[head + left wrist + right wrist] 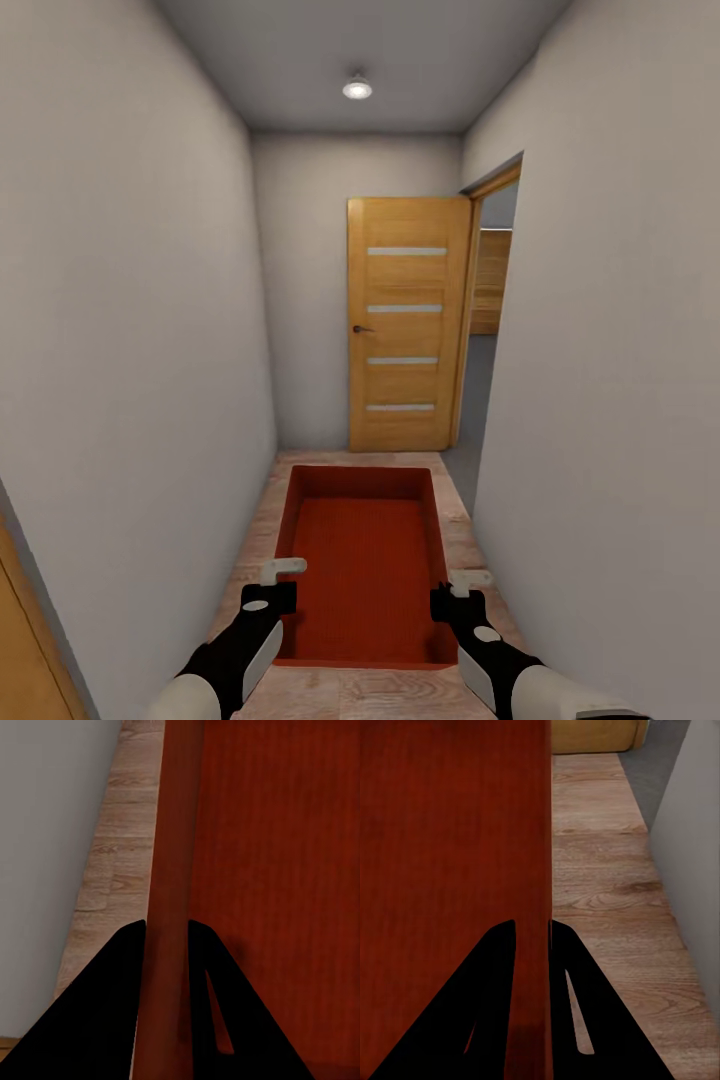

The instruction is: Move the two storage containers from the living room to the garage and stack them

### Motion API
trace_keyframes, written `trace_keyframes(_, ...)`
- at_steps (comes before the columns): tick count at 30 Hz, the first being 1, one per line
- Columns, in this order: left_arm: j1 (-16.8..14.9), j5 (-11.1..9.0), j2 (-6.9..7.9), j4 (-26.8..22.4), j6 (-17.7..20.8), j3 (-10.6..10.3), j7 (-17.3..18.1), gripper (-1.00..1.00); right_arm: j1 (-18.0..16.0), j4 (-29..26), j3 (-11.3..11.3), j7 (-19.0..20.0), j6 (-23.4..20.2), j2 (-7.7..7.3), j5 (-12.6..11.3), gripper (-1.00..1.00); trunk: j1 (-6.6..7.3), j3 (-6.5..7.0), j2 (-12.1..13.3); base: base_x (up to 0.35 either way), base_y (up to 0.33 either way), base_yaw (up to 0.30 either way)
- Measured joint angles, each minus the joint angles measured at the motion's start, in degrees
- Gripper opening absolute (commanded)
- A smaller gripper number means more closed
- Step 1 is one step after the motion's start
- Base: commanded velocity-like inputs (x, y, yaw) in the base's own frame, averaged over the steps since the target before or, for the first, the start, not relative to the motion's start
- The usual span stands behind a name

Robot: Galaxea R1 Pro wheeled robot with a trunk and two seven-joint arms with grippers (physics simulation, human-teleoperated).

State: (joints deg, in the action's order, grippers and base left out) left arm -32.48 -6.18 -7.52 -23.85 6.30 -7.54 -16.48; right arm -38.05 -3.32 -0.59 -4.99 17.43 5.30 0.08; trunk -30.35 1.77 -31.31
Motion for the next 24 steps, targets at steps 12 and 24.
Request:
trace_keyframes(12, 0.02, 0.0, -0.01, 0.0, -0.04, 0.03, 0.0, -1.0, 0.0, 0.0, -0.03, 0.0, 0.02, 0.0, 0.0, -1.0, 0.0, 0.0, 0.0, 0.322, 0.0, 0.0)
trace_keyframes(24, 0.02, 0.01, 0.01, -0.07, -0.01, -0.01, 0.0, -1.0, 0.0, 0.0, 0.0, 0.0, 0.07, 0.01, -0.01, -1.0, 0.0, 0.0, 0.0, 0.322, 0.0, 0.0)
